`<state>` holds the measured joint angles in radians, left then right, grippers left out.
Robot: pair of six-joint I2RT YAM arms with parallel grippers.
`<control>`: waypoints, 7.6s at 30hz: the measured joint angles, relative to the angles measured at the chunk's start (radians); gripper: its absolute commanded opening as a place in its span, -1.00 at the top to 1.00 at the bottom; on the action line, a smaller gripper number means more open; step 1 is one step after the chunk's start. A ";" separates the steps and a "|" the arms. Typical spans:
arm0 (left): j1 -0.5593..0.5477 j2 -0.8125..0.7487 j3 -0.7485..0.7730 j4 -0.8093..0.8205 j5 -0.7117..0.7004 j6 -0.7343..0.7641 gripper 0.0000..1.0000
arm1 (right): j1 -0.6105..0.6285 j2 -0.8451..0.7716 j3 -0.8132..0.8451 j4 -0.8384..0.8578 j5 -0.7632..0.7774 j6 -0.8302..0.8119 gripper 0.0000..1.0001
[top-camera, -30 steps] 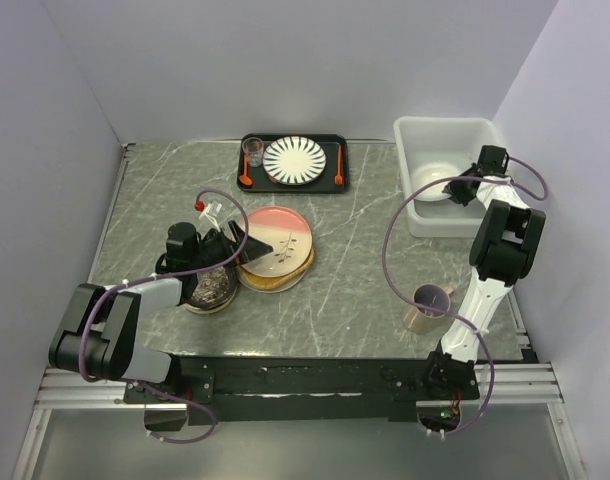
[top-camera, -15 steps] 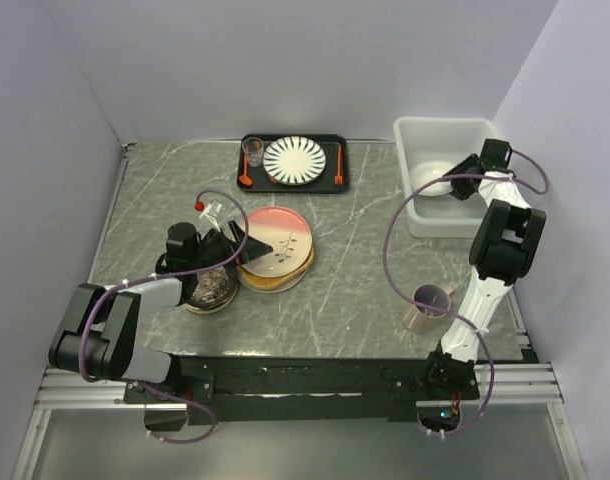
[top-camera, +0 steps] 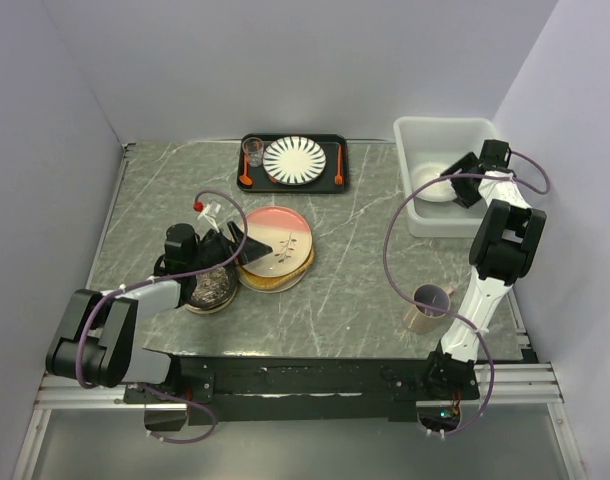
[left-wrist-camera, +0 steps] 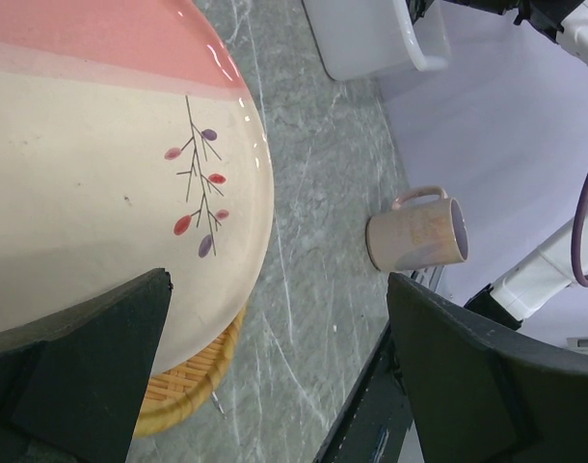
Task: Place the plates into the plastic bin on the countertop
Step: Place the plate in the plastic bin, then pick up the plate at the center of the board.
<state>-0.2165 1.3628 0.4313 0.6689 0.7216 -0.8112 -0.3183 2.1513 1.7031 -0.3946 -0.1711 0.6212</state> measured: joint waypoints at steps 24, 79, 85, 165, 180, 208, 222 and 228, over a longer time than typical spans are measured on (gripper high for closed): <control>0.000 -0.008 -0.002 0.001 0.001 0.005 -0.99 | 0.048 -0.342 -0.201 0.167 0.173 -0.024 -1.00; 0.000 -0.158 0.182 -0.571 -0.622 0.157 -0.99 | 0.692 -0.338 -0.311 0.218 -0.016 -0.065 -1.00; 0.000 -0.111 0.182 -0.558 -0.608 0.163 -0.99 | 0.692 -0.335 -0.355 0.248 -0.066 -0.058 -1.00; -0.054 0.146 0.222 -0.319 -0.497 0.169 -0.95 | 0.697 -0.221 -0.630 0.641 -0.473 0.075 0.17; -0.054 0.147 0.222 -0.322 -0.498 0.177 -0.96 | 0.693 -0.213 -0.626 0.625 -0.476 0.084 0.81; -0.057 0.153 0.222 -0.313 -0.494 0.183 -0.94 | 0.642 -0.337 -0.700 0.592 -0.469 0.062 0.60; -0.064 0.160 0.222 -0.314 -0.472 0.184 -0.93 | 0.636 -0.312 -0.740 0.682 -0.513 0.100 -0.22; -0.064 0.169 0.229 -0.313 -0.471 0.188 -0.92 | 0.636 -0.297 -0.740 0.702 -0.523 0.107 -0.25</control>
<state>-0.2802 1.5322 0.6598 0.3561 0.2508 -0.6235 0.3172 1.8545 0.9627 0.3073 -0.6937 0.7280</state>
